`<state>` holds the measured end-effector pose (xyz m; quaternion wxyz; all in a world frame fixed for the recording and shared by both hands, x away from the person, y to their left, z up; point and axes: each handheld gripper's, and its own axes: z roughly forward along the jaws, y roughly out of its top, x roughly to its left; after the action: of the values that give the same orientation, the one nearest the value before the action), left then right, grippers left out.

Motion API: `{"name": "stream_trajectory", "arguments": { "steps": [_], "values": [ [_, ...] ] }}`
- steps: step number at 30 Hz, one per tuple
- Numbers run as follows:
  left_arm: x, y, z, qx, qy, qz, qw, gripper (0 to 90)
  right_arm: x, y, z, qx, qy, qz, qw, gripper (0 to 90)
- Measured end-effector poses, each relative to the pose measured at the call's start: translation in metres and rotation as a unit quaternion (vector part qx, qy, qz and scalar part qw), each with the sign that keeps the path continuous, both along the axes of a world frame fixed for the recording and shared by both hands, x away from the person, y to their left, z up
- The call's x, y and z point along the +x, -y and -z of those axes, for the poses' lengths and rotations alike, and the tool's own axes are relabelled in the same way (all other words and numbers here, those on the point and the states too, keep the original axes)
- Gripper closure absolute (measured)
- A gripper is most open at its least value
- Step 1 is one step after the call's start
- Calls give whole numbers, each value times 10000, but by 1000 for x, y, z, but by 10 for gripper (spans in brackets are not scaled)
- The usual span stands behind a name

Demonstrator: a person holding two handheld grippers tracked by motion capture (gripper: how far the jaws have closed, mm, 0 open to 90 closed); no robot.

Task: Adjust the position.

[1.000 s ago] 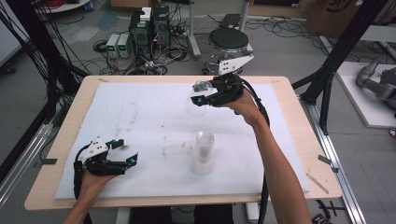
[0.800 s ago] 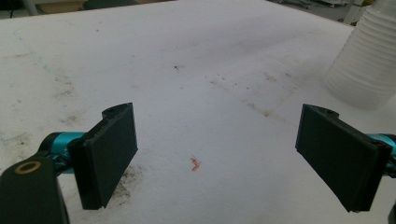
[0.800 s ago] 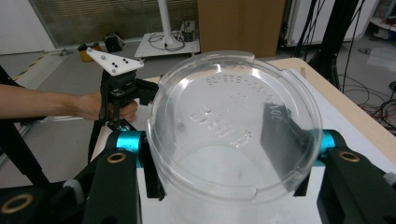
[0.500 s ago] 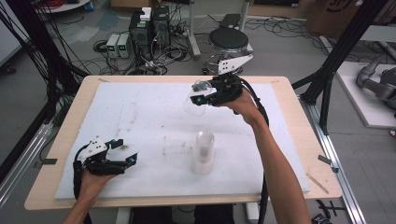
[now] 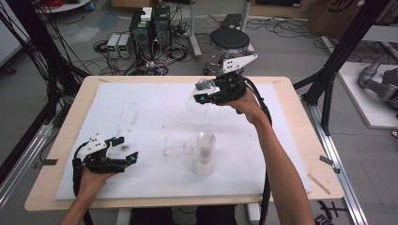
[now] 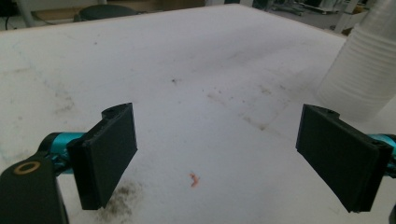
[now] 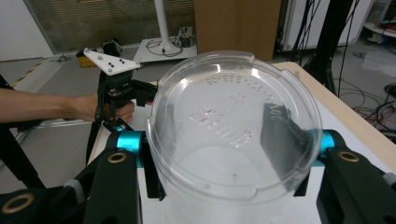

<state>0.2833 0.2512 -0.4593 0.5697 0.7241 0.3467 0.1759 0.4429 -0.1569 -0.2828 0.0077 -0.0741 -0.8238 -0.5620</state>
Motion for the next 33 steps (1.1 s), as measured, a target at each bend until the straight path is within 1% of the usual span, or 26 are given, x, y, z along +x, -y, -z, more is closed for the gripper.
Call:
{"name": "stream_trajectory", "arguments": {
  "steps": [2, 4, 5, 6, 7, 9, 10, 12, 16, 18, 20, 21, 23, 24, 26, 29, 31, 33],
  "values": [
    [4, 0, -8, -50, 49, 120, 9999, 123, 0, 0, 0, 7, 11, 26, 10000, 465],
    [10, -3, -17, -82, 94, 298, 9995, 122, 1, 1, 0, 6, 5, 29, 10000, 465],
    [13, -4, -22, -130, 132, 378, 9991, 120, 1, 2, 0, 10, 28, 40, 10000, 465],
    [16, -6, -27, -205, 185, 469, 9985, 120, 1, 2, 0, 28, 3, 28, 10000, 465],
    [20, -8, -32, -222, 249, 531, 9980, 120, 1, 2, 0, 28, 3, 28, 10000, 465],
    [26, -11, -42, -173, 380, 603, 9973, 120, 1, 2, 0, 29, -1, 10, 10000, 465],
    [30, -12, -47, -209, 414, 661, 9967, 120, 1, 2, 0, 20, -7, 12, 10000, 465],
    [37, -14, -57, -281, 473, 742, 9957, 120, 1, 2, 0, 47, 28, 12, 10000, 465],
    [52, -12, -71, -229, 542, 971, 9935, 120, 1, 2, 0, 47, -6, -16, 10000, 465],
    [59, -10, -77, -199, 545, 1083, 9924, 120, 1, 1, 0, 45, -7, -28, 10000, 465],
    [65, -6, -81, -200, 582, 1219, 9906, 120, 2, -1, 1, 10, 0, -23, 10000, 465],
    [68, -4, -83, -127, 584, 1266, 9902, 120, 2, -1, 1, 10, 0, -23, 10000, 465],
    [75, 0, -87, -57, 556, 1346, 9893, 121, 3, -1, 2, 35, 41, -42, 10000, 465],
    [78, 1, -89, -42, 540, 1387, 9889, 121, 2, 0, 1, 27, 3, -43, 10000, 465],
    [84, 3, -92, -38, 508, 1465, 9879, 121, 2, 0, 1, 41, 9, -49, 10000, 465],
    [93, 7, -96, -38, 415, 1674, 9850, 122, 3, 1, 1, 65, 35, -53, 10000, 465],
    [98, 11, -99, -34, 378, 1813, 9827, 121, 3, 1, 1, 73, 29, -64, 9999, 466],
    [104, 15, -102, -80, 349, 1963, 9799, 122, 2, 1, 1, 76, -11, -66, 9999, 467]
  ]
}}
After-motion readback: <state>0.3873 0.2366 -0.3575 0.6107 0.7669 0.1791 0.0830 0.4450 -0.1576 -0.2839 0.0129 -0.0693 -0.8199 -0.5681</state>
